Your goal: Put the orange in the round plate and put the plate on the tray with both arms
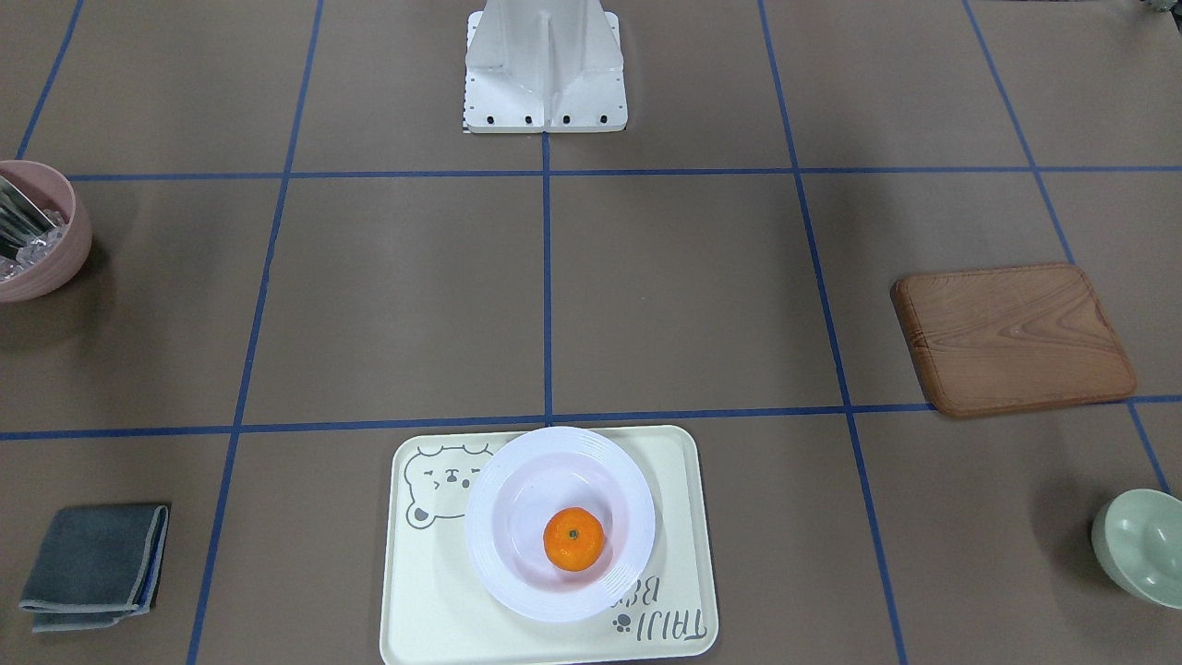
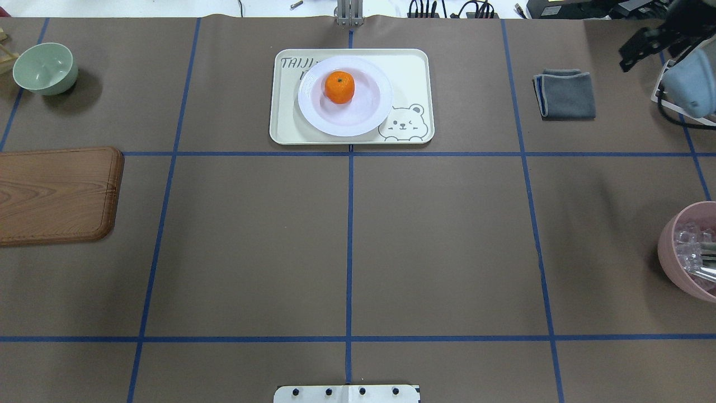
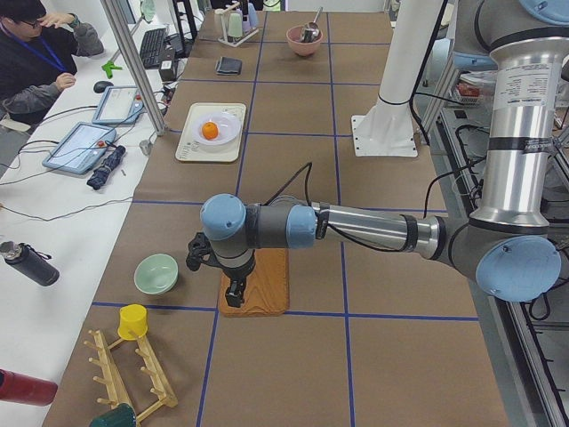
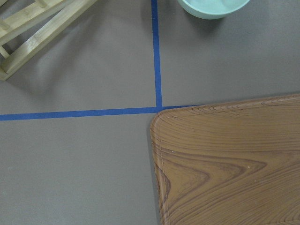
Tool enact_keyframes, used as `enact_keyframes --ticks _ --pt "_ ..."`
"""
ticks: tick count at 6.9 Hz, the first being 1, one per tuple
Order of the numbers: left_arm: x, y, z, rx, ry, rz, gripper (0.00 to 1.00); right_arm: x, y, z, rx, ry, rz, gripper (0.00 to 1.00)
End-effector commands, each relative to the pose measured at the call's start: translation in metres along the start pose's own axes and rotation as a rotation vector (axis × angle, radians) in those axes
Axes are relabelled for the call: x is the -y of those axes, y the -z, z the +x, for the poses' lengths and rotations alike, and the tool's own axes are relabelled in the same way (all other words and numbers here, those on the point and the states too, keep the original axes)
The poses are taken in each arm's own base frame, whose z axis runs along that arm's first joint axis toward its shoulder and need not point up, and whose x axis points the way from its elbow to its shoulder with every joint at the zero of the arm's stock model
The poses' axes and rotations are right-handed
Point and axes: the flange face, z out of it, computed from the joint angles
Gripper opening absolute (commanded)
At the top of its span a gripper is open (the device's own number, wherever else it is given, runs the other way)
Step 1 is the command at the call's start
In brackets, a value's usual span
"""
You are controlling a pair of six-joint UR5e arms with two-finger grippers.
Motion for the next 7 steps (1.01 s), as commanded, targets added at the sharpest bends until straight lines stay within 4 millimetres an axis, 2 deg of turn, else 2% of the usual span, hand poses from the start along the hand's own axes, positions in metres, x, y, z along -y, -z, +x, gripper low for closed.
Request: enact_keyframes --ticks 1,2,3,4,5,7 --pt "-0.003 0.001 -0.002 -0.001 0.001 -0.004 0.98 -0.093 -0.022 0.096 -0.004 -0.009 -0.065 1.00" --pt "-0.003 0.001 -0.002 0.000 0.000 -0.003 0.98 -0.151 -0.037 0.112 -0.010 -0.055 -0.104 1.00" --pt "-0.003 0.001 -0.002 0.000 0.000 -0.003 0.98 -0.191 -0.034 0.123 -0.007 -0.098 -0.104 1.00" --pt "-0.003 0.001 -0.001 -0.002 0.000 -0.002 0.98 -0.195 -0.031 0.119 -0.007 -0.102 -0.100 1.00" --pt "-0.003 0.001 -0.001 -0.002 0.000 -0.002 0.98 -0.187 -0.026 0.117 -0.012 -0.077 -0.069 1.00" --pt "-0.004 0.000 -0.002 -0.002 0.000 -0.003 0.98 -0.188 -0.031 0.121 -0.022 -0.047 -0.034 1.00"
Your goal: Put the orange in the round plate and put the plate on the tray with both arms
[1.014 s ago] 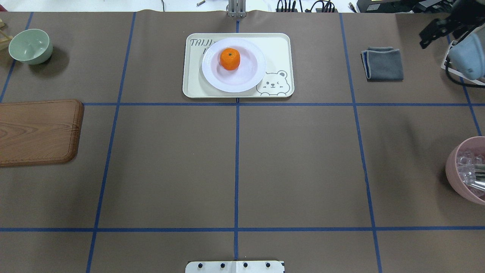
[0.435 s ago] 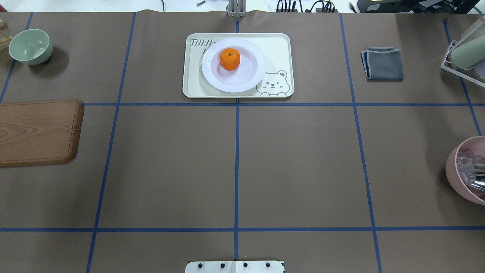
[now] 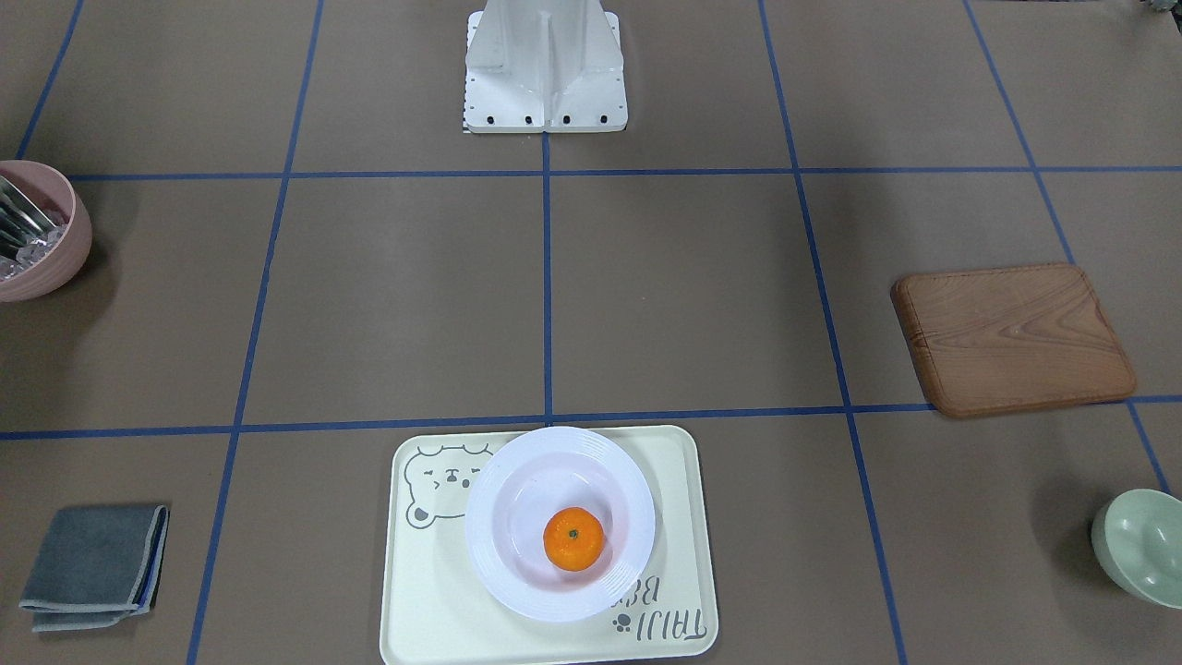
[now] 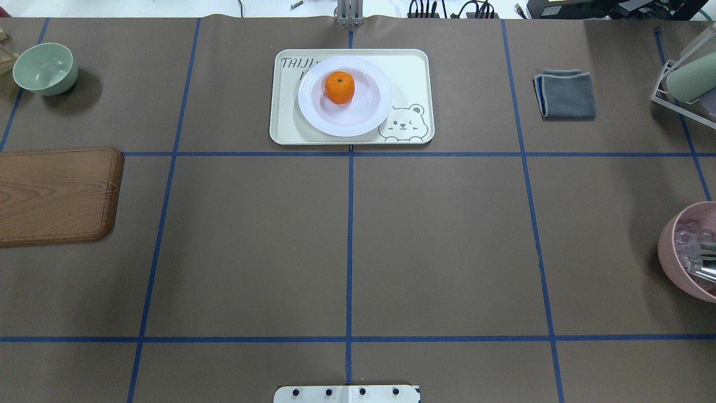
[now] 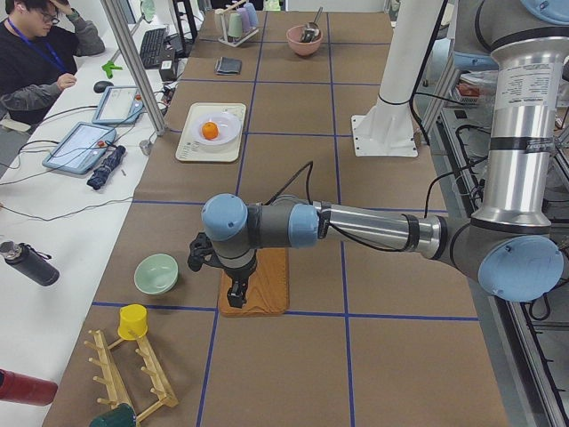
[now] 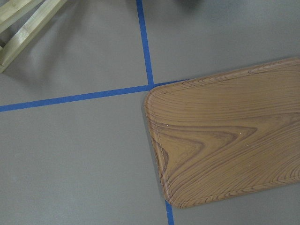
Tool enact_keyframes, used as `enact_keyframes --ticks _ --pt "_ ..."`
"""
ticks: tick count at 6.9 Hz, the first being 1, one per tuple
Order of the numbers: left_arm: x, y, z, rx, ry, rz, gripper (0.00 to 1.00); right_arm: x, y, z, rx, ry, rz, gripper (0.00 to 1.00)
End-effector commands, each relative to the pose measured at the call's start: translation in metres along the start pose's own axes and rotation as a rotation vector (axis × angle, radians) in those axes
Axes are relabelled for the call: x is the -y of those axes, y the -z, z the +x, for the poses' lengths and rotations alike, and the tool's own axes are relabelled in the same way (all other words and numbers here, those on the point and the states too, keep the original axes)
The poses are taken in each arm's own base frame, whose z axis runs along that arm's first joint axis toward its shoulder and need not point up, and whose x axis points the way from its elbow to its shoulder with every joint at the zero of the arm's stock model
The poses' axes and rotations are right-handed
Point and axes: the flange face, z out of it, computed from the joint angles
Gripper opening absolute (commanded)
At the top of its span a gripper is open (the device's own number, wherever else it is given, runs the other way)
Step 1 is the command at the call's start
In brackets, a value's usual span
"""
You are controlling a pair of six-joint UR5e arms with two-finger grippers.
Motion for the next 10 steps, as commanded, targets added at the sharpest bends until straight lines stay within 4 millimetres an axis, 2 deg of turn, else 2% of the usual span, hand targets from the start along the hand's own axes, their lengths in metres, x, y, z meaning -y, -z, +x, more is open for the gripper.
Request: enact_keyframes --ticks 1,2,6,10 --pt "-0.001 0.000 0.000 0.001 0.002 -0.001 0.98 -0.002 -0.001 0.002 -0.009 0.018 0.015 1.00" --pt "0.000 0.000 -0.001 0.001 0.002 -0.001 0.98 0.005 0.005 -0.003 -0.007 0.019 0.030 1.00" --pt "-0.001 -0.001 -0.001 0.000 0.001 -0.002 0.98 0.008 0.019 -0.013 -0.001 0.039 0.058 1.00" --pt "0.000 0.000 0.000 0.000 0.002 -0.001 0.98 0.008 0.020 -0.021 0.076 0.044 0.068 1.00"
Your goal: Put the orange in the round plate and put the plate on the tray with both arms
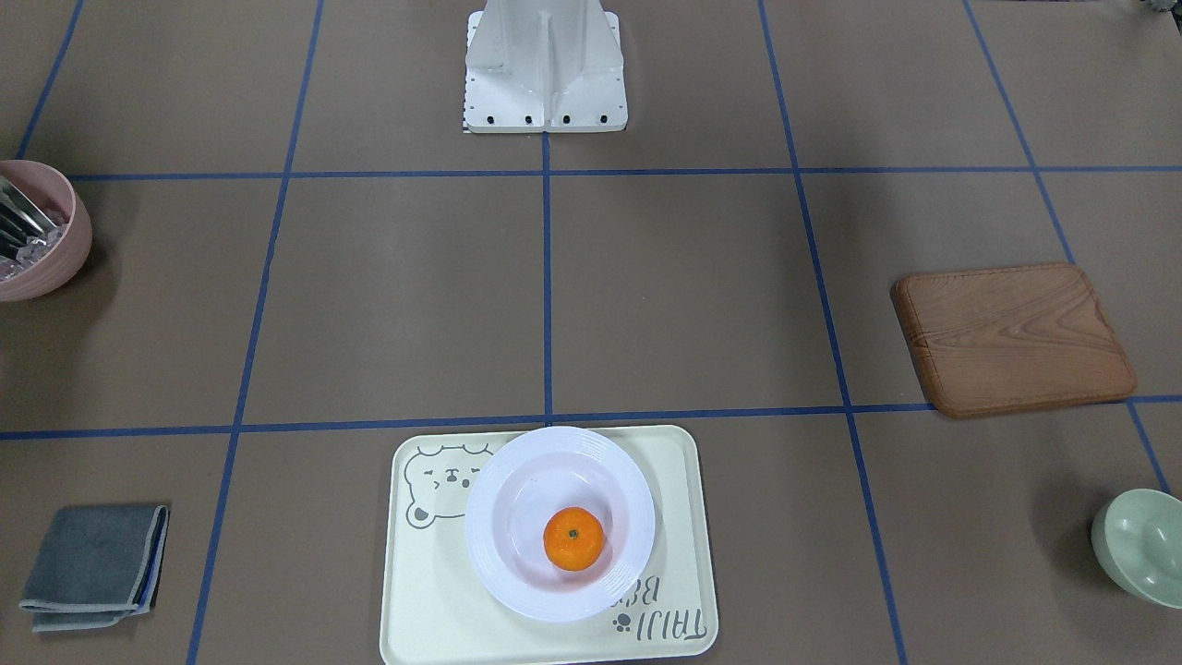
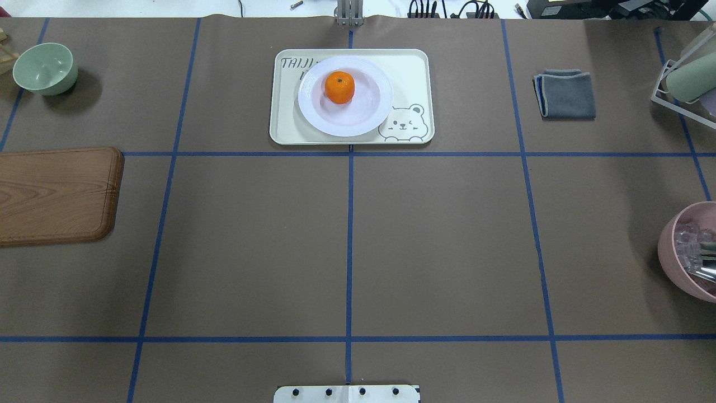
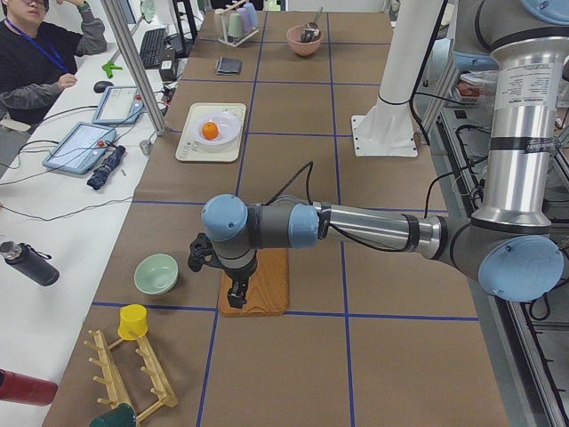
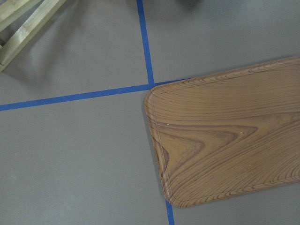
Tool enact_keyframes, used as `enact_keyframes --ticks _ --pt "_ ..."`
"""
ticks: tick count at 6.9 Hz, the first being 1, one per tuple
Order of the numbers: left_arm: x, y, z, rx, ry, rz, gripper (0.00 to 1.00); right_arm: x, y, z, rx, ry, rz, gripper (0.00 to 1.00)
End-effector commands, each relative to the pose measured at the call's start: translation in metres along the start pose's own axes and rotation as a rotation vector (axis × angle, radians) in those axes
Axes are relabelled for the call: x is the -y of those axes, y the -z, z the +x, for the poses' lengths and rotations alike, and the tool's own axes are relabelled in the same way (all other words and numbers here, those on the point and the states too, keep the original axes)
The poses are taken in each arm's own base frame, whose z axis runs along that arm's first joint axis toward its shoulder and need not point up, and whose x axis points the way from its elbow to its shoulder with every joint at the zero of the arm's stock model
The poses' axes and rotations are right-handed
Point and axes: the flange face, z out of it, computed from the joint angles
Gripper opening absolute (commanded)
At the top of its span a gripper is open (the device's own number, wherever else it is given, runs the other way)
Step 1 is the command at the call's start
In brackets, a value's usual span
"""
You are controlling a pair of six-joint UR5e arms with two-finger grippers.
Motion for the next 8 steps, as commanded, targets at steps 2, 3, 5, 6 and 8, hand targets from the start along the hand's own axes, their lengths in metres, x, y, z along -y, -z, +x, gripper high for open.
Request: enact_keyframes --ticks 2,3,5,6,8 --pt "-0.0007 -0.0010 -0.0008 -0.001 0.003 -0.002 0.98 0.0001 0.0001 -0.0013 0.012 0.001 0.002 1.00" --pt "-0.0007 -0.0005 -0.0005 0.001 0.000 -0.001 0.98 0.0000 -0.0004 -0.0011 0.015 0.004 0.001 1.00" --pt "-0.0009 0.0001 -0.0009 0.001 0.003 0.000 0.98 0.0002 0.0001 -0.0016 0.015 0.011 0.002 1.00" --pt "0.0001 0.0002 -0.0022 0.001 0.005 0.000 0.98 0.0002 0.0001 -0.0016 0.015 0.013 0.002 1.00" --pt "-0.0008 0.0029 -0.0049 0.015 0.008 0.003 0.98 0.0003 0.0002 -0.0023 0.022 0.013 0.003 1.00"
